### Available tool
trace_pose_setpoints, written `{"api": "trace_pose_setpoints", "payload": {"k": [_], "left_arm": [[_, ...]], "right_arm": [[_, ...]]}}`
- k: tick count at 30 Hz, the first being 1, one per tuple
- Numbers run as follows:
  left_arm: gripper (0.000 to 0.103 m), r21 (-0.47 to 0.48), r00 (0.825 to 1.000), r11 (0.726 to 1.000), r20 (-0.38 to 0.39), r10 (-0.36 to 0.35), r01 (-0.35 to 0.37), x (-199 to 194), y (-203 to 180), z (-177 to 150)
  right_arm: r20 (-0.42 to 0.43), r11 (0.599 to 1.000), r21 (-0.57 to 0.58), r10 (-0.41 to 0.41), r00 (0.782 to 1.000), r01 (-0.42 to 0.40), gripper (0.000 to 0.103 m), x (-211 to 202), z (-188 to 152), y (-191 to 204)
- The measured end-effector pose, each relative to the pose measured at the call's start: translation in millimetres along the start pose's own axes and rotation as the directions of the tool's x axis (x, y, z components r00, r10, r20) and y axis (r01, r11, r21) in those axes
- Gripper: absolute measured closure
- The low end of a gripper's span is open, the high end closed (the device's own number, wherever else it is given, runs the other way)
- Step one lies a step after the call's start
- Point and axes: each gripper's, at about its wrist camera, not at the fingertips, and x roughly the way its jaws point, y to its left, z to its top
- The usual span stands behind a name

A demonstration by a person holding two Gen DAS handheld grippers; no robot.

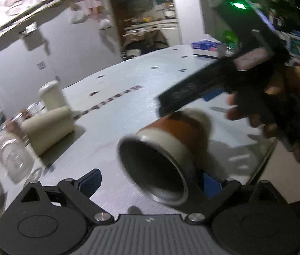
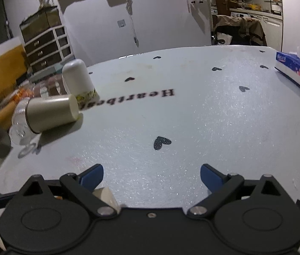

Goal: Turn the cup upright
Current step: 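Lift the cup with the left tool while the right tool approaches it, then grasp the cup with the right tool while the left tool opens and releases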

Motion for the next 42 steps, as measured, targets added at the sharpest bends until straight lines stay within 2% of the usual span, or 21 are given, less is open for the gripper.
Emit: {"api": "trace_pose_setpoints", "payload": {"k": [4,9,16,19,23,25,27,29,34,36,39,42], "left_arm": [[0.006,-0.11,0.999,0.993,0.005,0.034,-0.033,-3,21,-10],[0.006,-0.254,0.996,0.964,0.021,0.081,-0.073,-2,43,-12],[0.008,-0.385,0.996,0.92,0.025,0.088,-0.071,5,57,-16],[0.008,-0.435,0.997,0.899,0.044,0.063,-0.038,1,61,-21],[0.008,-0.468,0.996,0.884,0.071,0.06,-0.02,-8,60,-26],[0.008,-0.477,0.995,0.878,0.072,0.065,-0.023,-12,59,-29],[0.008,-0.476,0.995,0.879,0.073,0.073,-0.029,-16,56,-32],[0.008,-0.478,0.995,0.878,0.074,0.07,-0.026,-18,55,-33],[0.008,-0.481,0.995,0.877,0.08,0.066,-0.019,-21,51,-36],[0.008,-0.481,0.995,0.876,0.082,0.064,-0.016,-22,50,-36],[0.008,-0.473,0.994,0.881,0.083,0.074,-0.026,-24,48,-35],[0.008,-0.467,0.994,0.884,0.086,0.074,-0.025,-25,48,-35]], "right_arm": [[-0.001,1.0,0.015,-0.005,1.0,0.005,0.004,-7,-7,-7],[-0.018,0.997,0.071,0.019,1.0,-0.017,0.004,-23,-26,-17],[-0.025,0.997,0.058,0.053,0.998,-0.051,0.004,-46,-48,-9],[-0.038,0.996,0.043,0.077,0.996,-0.075,0.004,-49,-50,-9],[-0.031,0.987,0.113,0.12,0.992,-0.116,0.004,-53,-40,-19],[-0.045,0.965,0.176,0.205,0.978,-0.194,0.004,-53,-31,-25],[-0.084,0.932,0.233,0.303,0.949,-0.277,0.004,-47,-22,-28],[-0.131,0.901,0.29,0.37,0.92,-0.322,0.004,-37,-11,-27],[-0.23,0.862,0.372,0.445,0.865,-0.345,0.004,-9,7,-13],[-0.261,0.847,0.415,0.461,0.848,-0.332,0.004,5,11,-9],[-0.308,0.81,0.5,0.497,0.811,-0.306,0.003,28,13,-7],[-0.318,0.817,0.494,0.487,0.814,-0.296,0.007,32,19,-2]]}}
